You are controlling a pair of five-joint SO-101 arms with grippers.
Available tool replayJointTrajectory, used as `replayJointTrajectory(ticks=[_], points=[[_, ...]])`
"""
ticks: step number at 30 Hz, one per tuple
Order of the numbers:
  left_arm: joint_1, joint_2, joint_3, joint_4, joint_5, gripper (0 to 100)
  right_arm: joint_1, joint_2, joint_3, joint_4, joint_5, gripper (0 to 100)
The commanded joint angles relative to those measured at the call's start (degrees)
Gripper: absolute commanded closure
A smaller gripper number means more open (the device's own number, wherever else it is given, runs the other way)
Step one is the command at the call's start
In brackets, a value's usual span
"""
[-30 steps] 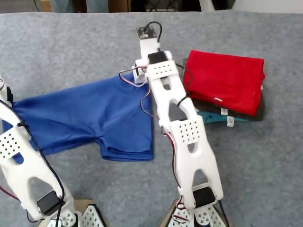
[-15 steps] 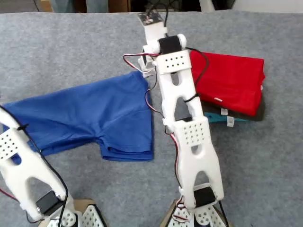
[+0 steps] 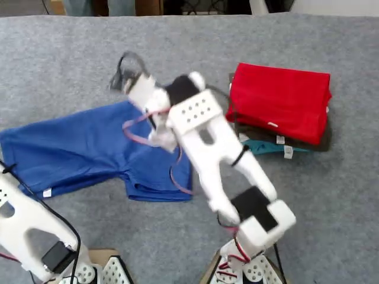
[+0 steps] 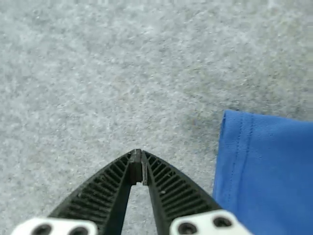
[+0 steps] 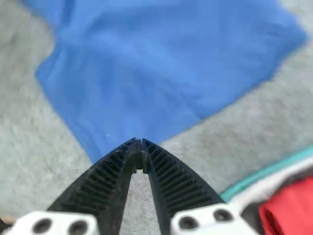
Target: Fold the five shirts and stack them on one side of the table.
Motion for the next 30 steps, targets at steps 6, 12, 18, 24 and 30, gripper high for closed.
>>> replayJointTrajectory(ticks=[6, 12, 18, 24, 30], points=[[-1.45, 1.58, -2.42, 0.35, 0.18, 97, -5.71, -10.42, 23.52, -19.69, 6.51, 93.5], [-2.15, 6.24, -2.59, 0.26, 0.44, 97, -8.18, -12.00, 30.73, -21.54, 8.26, 87.4], [-1.27, 7.38, -2.59, 0.26, 0.44, 97, -10.81, -12.09, 35.65, -21.45, 8.35, 81.7], [-1.10, 7.82, -2.59, 0.26, 1.05, 97, -15.74, -11.74, 38.55, -24.53, 7.65, 81.6], [-1.01, 7.91, -2.59, 0.18, 2.46, 97, -16.18, -11.56, 43.03, -29.19, 6.68, 81.5]])
